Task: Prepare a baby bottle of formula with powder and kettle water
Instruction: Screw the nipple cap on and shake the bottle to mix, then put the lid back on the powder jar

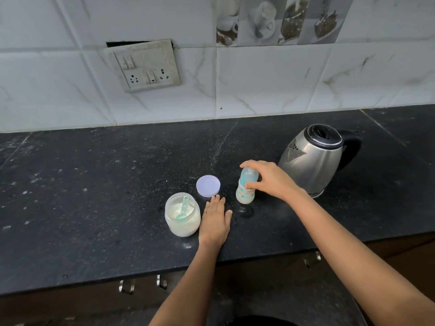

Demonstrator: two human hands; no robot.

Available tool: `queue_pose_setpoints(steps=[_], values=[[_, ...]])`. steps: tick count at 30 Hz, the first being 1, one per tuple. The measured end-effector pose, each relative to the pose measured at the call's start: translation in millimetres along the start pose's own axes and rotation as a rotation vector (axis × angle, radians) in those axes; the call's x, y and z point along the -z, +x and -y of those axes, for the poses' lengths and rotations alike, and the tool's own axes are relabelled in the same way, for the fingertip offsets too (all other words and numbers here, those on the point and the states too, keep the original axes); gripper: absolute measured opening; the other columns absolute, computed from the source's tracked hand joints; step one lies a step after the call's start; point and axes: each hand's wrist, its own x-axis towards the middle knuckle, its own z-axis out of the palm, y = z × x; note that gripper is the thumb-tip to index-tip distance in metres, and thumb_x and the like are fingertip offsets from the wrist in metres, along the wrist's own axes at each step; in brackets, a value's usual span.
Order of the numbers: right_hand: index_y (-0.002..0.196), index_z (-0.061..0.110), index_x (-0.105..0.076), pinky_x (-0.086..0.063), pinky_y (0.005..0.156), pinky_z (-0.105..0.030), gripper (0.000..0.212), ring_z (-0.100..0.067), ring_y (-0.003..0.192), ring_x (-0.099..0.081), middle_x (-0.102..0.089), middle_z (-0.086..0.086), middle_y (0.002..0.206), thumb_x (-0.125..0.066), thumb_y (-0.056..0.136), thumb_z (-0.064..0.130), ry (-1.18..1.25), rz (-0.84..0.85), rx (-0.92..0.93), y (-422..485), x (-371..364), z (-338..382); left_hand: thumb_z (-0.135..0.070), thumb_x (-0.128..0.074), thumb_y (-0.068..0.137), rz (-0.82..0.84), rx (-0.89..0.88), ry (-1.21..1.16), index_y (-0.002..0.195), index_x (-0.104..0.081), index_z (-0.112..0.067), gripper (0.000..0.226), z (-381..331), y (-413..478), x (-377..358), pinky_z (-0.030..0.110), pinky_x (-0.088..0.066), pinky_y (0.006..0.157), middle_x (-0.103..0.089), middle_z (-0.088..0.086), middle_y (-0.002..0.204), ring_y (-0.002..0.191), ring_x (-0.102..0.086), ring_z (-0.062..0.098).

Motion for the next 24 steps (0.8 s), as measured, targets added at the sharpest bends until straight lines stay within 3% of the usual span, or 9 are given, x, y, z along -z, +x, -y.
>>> queue_pose_setpoints(steps=[3, 9, 13, 15, 18, 20, 22, 24], values=[[0.129, 0.036, -0.049, -0.052, 0.084, -0.045, 0.055, -0.02, 0.104, -0.057, -0.059, 0.001, 0.12, -0.071, 0.079, 0.035, -0.099, 0.001, -0.006, 1.6, 2.6, 4.7, -0.034, -0.031, 0.103, 0.016, 0.002, 0.018, 0.151, -0.027, -0.013, 0.052, -1.4, -0.6, 0.5, 0.03, -0.001, 0.122, -0.02, 0.006, 0.16, 0.149, -0.01, 0.017], [0.128, 0.037, -0.046, -0.054, 0.085, -0.044, 0.054, -0.018, 0.106, -0.057, -0.057, 0.0, 0.12, -0.072, 0.08, 0.035, -0.053, -0.013, -0.014, -0.6, -2.1, 2.5, -0.034, -0.033, 0.103, 0.011, -0.005, -0.02, 0.151, -0.026, -0.012, 0.053, -5.6, -7.9, 2.9, 0.028, -0.004, 0.121, -0.025, 0.006, 0.159, 0.149, -0.015, 0.017], [0.142, 0.038, -0.036, -0.051, 0.092, -0.042, 0.073, -0.018, 0.121, -0.05, -0.045, 0.0, 0.137, -0.073, 0.08, 0.033, 0.005, -0.041, 0.021, -4.2, -4.3, 1.9, -0.031, -0.039, 0.102, -0.044, -0.063, -0.103, 0.151, -0.028, -0.013, 0.053, -9.6, -19.7, 8.8, 0.022, -0.004, 0.117, -0.028, 0.003, 0.158, 0.148, -0.019, 0.018], [0.147, 0.034, -0.032, -0.046, 0.097, -0.037, 0.079, -0.015, 0.126, -0.043, -0.036, 0.001, 0.142, -0.073, 0.08, 0.031, 0.057, -0.147, 0.087, -8.2, -6.2, 7.1, -0.028, -0.042, 0.101, -0.131, -0.112, -0.118, 0.147, -0.035, -0.012, 0.049, -9.4, -29.9, 14.1, 0.023, -0.006, 0.119, -0.035, 0.004, 0.154, 0.145, -0.027, 0.019], [0.133, 0.017, -0.053, -0.046, 0.097, -0.033, 0.05, -0.012, 0.12, -0.047, -0.043, -0.004, 0.133, -0.068, 0.086, 0.017, 0.202, -0.451, 0.263, -14.7, -16.4, 23.6, -0.025, -0.046, 0.098, -0.319, -0.29, -0.08, 0.137, -0.047, -0.011, 0.042, -5.0, -46.0, 22.8, 0.038, -0.026, 0.118, -0.049, 0.006, 0.143, 0.137, -0.041, 0.02], [0.121, 0.011, -0.06, -0.05, 0.092, -0.031, 0.035, -0.011, 0.111, -0.053, -0.047, -0.006, 0.125, -0.064, 0.087, 0.007, 0.269, -0.561, 0.363, -15.6, -27.5, 37.3, -0.025, -0.051, 0.095, -0.49, -0.372, -0.067, 0.133, -0.048, -0.011, 0.04, -1.6, -55.8, 31.3, 0.037, -0.026, 0.117, -0.052, 0.008, 0.14, 0.135, -0.043, 0.021], [0.121, 0.011, -0.058, -0.05, 0.091, -0.031, 0.036, -0.01, 0.108, -0.053, -0.048, -0.004, 0.124, -0.062, 0.086, 0.004, 0.29, -0.517, 0.378, -9.8, -38.7, 49.9, -0.028, -0.054, 0.093, -0.672, -0.355, -0.044, 0.13, -0.046, -0.008, 0.043, 4.4, -64.0, 43.4, 0.035, -0.02, 0.12, -0.047, 0.011, 0.139, 0.135, -0.039, 0.023], [0.131, 0.011, -0.05, -0.045, 0.098, -0.035, 0.048, -0.012, 0.115, -0.048, -0.043, -0.005, 0.132, -0.061, 0.085, 0.005, 0.261, -0.362, 0.306, 3.0, -50.4, 59.1, -0.036, -0.055, 0.092, -0.785, -0.222, -0.043, 0.13, -0.043, -0.004, 0.05, 13.4, -69.6, 54.4, 0.034, -0.013, 0.122, -0.041, 0.015, 0.139, 0.136, -0.034, 0.026]])
